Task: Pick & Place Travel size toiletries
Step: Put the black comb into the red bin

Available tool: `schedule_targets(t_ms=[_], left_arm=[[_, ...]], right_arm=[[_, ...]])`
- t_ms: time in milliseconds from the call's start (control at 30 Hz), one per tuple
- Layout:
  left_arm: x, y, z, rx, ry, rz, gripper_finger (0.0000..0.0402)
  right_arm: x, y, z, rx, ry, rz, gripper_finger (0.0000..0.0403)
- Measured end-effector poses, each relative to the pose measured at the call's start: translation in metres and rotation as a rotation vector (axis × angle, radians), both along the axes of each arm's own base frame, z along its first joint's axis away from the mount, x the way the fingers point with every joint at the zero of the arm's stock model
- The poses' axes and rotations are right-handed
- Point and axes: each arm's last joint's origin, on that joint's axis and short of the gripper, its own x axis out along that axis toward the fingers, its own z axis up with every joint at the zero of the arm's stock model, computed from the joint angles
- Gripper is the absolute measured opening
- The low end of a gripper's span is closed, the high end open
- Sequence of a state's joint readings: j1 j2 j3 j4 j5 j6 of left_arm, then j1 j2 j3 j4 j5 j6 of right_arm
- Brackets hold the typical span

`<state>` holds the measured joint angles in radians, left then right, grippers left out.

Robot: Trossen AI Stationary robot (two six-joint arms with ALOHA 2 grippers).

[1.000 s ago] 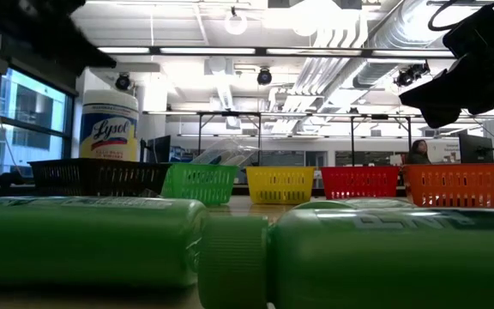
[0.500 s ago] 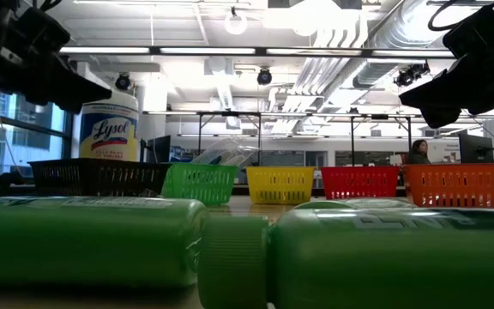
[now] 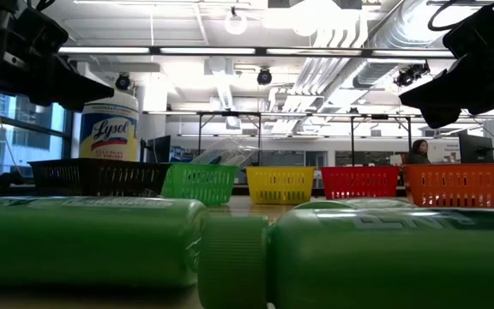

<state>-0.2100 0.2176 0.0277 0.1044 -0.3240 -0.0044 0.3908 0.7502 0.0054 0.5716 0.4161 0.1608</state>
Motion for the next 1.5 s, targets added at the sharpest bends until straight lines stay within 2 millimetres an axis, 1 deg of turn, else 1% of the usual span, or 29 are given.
schedule_targets(t_ms=[1100, 1200, 1300, 1500], left_arm=[[-0.0002, 0.0001, -0.0037, 0.002, 0.028, 0.001, 0.0], [-0.0002, 0.0001, -0.0037, 0.002, 0.028, 0.001, 0.0], [-0.0002, 0.0001, -0.0038, 0.002, 0.028, 0.001, 0.0], [-0.0002, 0.0001, -0.004, -0.004, 0.028, 0.002, 0.0]], right_arm=[[0.0, 0.0, 0.0, 0.001, 0.0, 0.0, 0.0003], [0.0, -0.0001, 0.0, 0.037, -0.002, -0.009, 0.0003], [0.0, -0.0012, 0.0006, 0.094, -0.013, -0.056, 0.0003], [0.0003, -0.0014, 0.0015, 0.095, -0.019, -0.068, 0.0003]])
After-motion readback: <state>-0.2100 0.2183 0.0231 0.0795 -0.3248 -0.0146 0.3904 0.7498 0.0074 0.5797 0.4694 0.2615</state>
